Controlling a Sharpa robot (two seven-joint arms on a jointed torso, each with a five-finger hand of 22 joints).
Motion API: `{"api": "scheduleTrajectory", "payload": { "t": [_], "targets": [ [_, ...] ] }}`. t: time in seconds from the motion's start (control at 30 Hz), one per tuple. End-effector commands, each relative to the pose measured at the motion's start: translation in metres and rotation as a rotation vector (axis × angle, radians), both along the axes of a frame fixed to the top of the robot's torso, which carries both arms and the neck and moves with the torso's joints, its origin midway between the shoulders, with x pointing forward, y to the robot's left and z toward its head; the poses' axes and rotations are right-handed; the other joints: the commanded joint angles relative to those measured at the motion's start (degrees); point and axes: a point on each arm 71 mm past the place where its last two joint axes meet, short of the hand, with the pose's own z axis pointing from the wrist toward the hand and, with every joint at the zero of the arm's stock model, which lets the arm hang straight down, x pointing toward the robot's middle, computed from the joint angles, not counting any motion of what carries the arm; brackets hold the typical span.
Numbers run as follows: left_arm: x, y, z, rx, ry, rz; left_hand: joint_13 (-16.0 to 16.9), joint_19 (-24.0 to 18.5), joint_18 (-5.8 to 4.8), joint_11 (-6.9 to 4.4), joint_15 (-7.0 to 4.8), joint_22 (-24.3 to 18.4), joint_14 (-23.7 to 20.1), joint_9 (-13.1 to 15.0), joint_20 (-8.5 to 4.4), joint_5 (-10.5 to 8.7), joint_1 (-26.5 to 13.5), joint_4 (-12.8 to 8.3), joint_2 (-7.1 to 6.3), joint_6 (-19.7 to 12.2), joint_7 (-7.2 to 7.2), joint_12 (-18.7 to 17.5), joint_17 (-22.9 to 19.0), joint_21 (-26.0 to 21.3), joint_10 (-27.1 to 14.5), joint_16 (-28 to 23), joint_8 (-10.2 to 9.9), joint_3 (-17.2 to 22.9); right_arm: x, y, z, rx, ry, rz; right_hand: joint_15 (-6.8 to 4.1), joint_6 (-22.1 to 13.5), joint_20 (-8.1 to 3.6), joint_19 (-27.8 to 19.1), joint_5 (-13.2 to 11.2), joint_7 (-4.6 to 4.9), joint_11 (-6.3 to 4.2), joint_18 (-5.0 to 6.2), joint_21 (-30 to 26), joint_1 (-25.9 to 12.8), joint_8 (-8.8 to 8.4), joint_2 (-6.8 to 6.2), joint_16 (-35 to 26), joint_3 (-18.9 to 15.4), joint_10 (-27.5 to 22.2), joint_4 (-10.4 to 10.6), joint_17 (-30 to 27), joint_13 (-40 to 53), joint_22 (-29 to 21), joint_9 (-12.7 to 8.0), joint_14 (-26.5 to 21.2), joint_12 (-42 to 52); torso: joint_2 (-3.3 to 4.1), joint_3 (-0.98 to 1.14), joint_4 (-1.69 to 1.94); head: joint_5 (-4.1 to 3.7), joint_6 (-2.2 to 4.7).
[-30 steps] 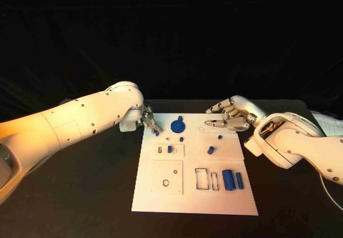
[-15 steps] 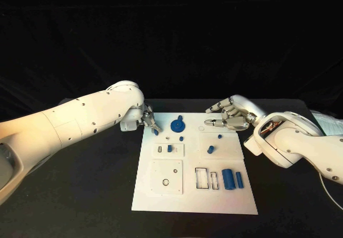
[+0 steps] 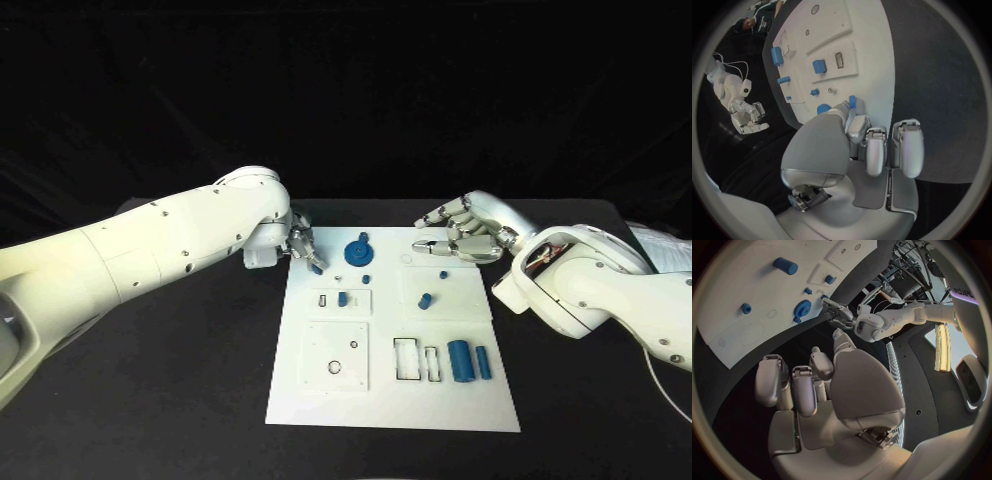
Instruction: Assemble the parts on the task board
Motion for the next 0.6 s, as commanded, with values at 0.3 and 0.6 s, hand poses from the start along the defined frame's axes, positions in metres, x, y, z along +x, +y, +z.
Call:
{"api": "scheduleTrajectory", "payload": {
  "t": [0.3,0.6],
  "targets": [
    [-0.022,-0.001,0.012,-0.124,-0.103,-0.024,-0.6,4.8,-0.61,-0.05,0.19,12.8,6.2,0.4,-0.12,0.25,-2.2,-8.7,-3.13,0.9,-0.12,-0.4,15.1,0.4,0.8,0.2,0.6,12.2,0.000,0.001,-0.001,-0.003,0.005,0.011,-0.47,0.3,-0.19,0.0,0.2,0.03,-0.38,0.57,-0.1,0.0,0.04,0.78,-0.1,-0.3,0.2,0.1,7.0,0.1,0.1,0.1,4.2,0.3,-0.16,0.03,0.17,0.10,-0.03],
    [-0.047,0.004,0.007,-0.152,-0.119,-0.027,-0.8,4.9,-0.65,-0.11,0.16,13.0,6.2,0.5,-0.16,0.30,-2.7,-8.8,-3.51,1.1,-0.18,-0.5,15.1,0.6,0.9,0.2,0.8,13.0,0.000,0.000,-0.001,-0.003,0.007,0.008,-0.47,0.3,-0.19,0.0,0.2,0.03,-0.38,0.57,-0.1,0.0,0.04,0.78,-0.1,-0.3,0.2,0.1,7.0,0.1,0.1,0.1,4.2,0.3,-0.48,-0.03,0.61,-0.01,-0.34]
  ]
}}
